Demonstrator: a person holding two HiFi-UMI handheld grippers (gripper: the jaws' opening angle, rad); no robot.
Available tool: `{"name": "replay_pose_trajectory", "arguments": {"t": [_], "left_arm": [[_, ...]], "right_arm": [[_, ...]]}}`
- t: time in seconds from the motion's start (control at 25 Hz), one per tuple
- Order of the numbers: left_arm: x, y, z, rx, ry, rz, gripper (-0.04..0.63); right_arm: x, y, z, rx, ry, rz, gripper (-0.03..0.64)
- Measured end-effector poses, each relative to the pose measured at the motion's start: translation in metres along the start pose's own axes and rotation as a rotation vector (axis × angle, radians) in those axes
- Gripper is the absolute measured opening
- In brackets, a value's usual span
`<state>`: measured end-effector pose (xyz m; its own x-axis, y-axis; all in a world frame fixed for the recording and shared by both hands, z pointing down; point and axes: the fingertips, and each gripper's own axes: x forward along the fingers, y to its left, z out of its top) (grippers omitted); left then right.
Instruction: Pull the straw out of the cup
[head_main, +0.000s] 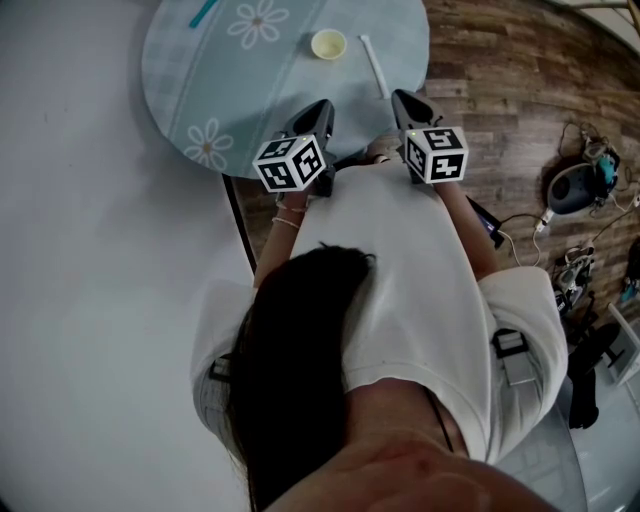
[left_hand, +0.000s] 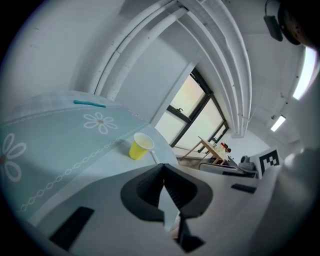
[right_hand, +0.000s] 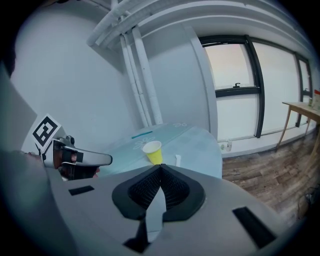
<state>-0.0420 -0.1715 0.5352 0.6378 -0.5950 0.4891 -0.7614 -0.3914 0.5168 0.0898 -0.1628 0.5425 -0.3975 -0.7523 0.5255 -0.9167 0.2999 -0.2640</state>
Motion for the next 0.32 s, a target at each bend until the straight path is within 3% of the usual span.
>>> {"name": "replay_pose_trajectory", "arguments": {"t": [0.32], "left_arm": [[-0.0023, 0.0101, 0.0073, -0.001, 0.005, 0.0, 0.008]], "right_arm": [[0.0077, 0.0062, 0.0036, -0.004, 0.013, -0.013, 0.032]]}}
